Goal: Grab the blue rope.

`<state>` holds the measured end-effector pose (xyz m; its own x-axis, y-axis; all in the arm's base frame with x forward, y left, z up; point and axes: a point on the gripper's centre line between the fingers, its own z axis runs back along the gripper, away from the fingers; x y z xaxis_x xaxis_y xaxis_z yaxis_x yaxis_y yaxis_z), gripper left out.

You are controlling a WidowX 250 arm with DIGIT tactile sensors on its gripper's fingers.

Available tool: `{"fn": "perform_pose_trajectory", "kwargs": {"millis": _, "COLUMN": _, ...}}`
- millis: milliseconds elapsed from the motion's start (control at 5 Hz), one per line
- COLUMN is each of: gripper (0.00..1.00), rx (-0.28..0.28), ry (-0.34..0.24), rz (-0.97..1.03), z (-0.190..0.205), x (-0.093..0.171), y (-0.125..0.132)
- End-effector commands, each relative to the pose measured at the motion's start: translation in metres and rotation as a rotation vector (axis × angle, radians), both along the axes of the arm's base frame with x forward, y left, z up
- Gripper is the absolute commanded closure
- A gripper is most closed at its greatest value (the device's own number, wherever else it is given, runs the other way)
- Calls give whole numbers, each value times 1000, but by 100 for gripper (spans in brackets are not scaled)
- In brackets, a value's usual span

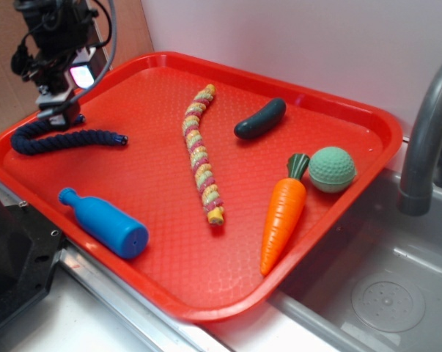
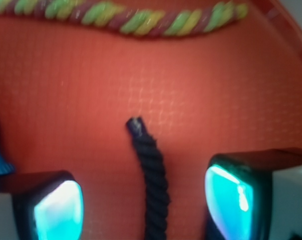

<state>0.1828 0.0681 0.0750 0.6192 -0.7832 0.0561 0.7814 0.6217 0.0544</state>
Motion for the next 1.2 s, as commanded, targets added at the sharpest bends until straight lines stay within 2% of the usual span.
{"fn": "perform_pose_trajectory", "kwargs": {"millis": 0, "gripper": 0, "rx": -33, "ry": 7, "rz": 15, "z": -30, "x": 8, "y": 19}}
{"fn": "perform_pose_trajectory", "kwargs": {"millis": 400, "gripper": 0, "rx": -21, "ry": 39, "rz": -30, "z": -62, "x": 14, "y": 19}}
{"fn": "perform_pose_trajectory", "kwargs": {"millis": 600, "gripper": 100, "rx": -7, "ry": 35, "rz": -30, "z": -64, "x": 15, "y": 17}}
{"fn": "perform_pose_trajectory", "kwargs": {"millis": 1000, "gripper": 100, "rx": -6, "ry": 23, "rz": -19, "z": -51, "x": 13, "y": 9}}
